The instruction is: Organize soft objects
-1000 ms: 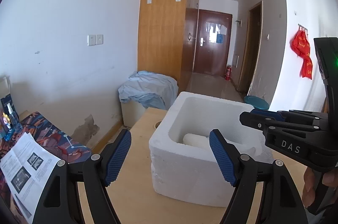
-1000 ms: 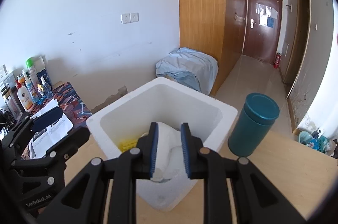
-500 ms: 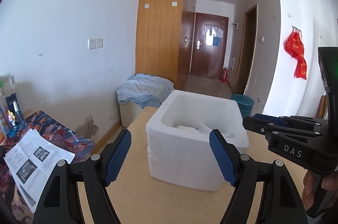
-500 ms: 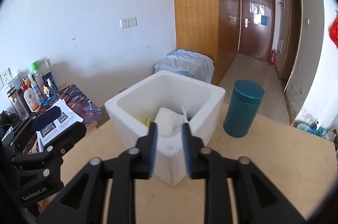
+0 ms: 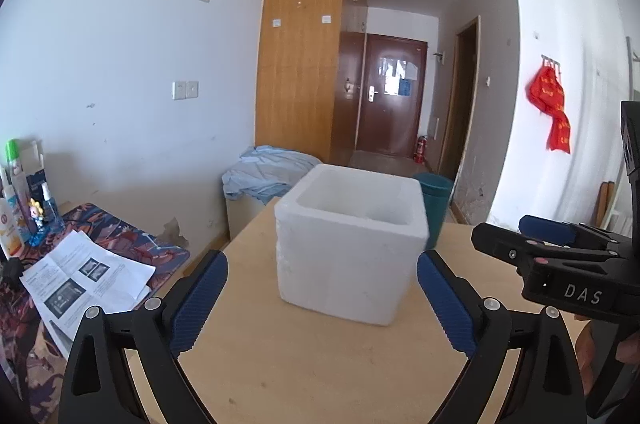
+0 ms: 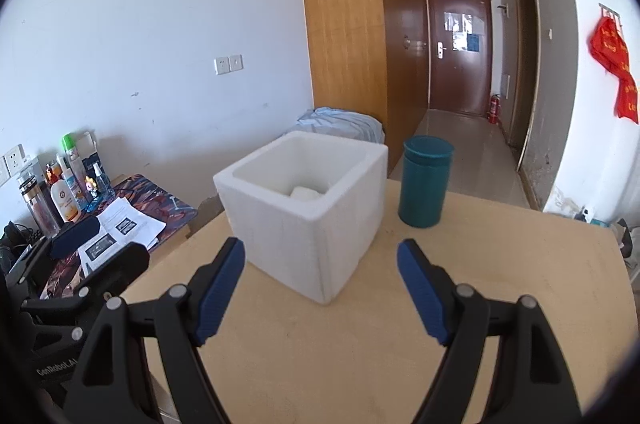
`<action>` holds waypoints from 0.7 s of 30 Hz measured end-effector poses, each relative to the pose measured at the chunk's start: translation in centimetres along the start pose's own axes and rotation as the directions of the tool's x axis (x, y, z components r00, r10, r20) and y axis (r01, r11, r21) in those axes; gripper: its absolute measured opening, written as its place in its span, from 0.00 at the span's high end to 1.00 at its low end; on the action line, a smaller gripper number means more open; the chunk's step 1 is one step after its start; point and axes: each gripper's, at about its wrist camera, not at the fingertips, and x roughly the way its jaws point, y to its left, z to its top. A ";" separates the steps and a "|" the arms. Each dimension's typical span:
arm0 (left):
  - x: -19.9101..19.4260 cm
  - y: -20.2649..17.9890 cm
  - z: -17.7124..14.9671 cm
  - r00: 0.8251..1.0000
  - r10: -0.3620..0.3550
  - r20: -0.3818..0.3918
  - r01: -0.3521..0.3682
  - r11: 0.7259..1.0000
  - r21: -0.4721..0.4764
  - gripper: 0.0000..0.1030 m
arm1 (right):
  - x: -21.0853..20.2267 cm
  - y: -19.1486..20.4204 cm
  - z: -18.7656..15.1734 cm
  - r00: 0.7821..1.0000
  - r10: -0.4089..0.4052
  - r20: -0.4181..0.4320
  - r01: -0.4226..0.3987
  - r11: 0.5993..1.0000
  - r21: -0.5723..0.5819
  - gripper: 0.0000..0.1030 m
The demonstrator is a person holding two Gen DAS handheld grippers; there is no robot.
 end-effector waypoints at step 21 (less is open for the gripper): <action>-7.6 -4.9 -6.4 0.989 -0.151 -0.002 0.150 0.985 0.087 0.03 | -8.6 -2.4 -8.8 0.989 -0.145 0.026 0.141 0.983 0.120 0.17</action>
